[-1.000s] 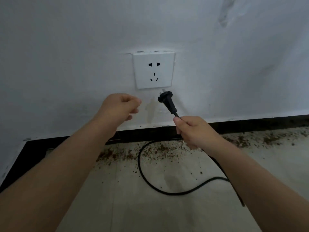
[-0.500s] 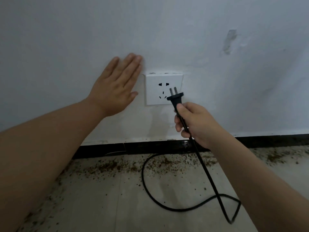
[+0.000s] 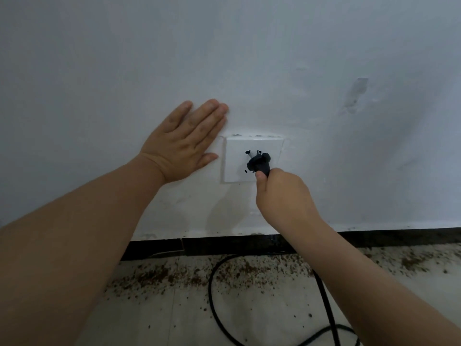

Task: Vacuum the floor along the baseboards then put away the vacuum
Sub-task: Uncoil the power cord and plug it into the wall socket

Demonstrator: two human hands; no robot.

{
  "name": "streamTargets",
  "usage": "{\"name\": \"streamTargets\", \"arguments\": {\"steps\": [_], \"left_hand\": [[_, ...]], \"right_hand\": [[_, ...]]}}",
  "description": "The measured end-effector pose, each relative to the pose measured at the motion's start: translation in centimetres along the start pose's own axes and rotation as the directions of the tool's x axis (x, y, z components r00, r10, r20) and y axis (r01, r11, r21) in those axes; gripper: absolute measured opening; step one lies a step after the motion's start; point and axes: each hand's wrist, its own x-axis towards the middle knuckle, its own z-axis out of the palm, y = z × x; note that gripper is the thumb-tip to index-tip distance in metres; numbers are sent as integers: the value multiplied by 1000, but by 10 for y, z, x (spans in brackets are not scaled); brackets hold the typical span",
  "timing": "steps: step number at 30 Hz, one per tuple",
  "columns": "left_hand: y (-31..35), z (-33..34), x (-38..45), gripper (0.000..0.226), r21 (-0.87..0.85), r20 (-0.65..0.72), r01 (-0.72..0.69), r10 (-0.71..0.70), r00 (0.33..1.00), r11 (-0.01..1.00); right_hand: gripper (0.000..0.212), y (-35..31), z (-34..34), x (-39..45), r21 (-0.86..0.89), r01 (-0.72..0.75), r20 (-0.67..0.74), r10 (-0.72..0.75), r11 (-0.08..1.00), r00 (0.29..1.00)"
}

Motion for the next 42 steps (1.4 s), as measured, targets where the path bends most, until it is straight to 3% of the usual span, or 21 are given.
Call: {"name": "streamTargets", "arguments": {"steps": [6, 11, 16, 27, 35, 38, 42], "left_hand": [[1, 3, -1, 62, -10, -31, -16, 16, 999, 1000], [1, 5, -1, 61, -26, -44, -19, 18, 999, 999], [1, 5, -2, 61, -33, -47, -17, 15, 999, 999], [1, 3, -1, 59, -46, -36, 4, -6, 999, 999], [-1, -29, -5, 58, -185, 158, 46, -16, 987, 982], [-7, -50, -7, 60, -214, 236, 92, -40, 971, 973], [3, -75, -4, 52, -256, 303, 189, -107, 947, 948]], "right_hand": [[44, -21, -14, 4, 2, -54, 86, 54, 999, 995], [26, -33, -6, 5, 32, -110, 133, 104, 993, 986], [43, -25, -17, 8, -37, -65, 65, 68, 997, 996], [36, -37, -29, 17, -12, -105, 125, 106, 994, 986], [39, -32, -5, 11, 163, -77, -30, 83, 984, 996], [30, -37, -16, 11, 201, -108, 67, 96, 974, 993], [41, -21, -40, 6, 177, -62, 239, 18, 982, 971]]}}
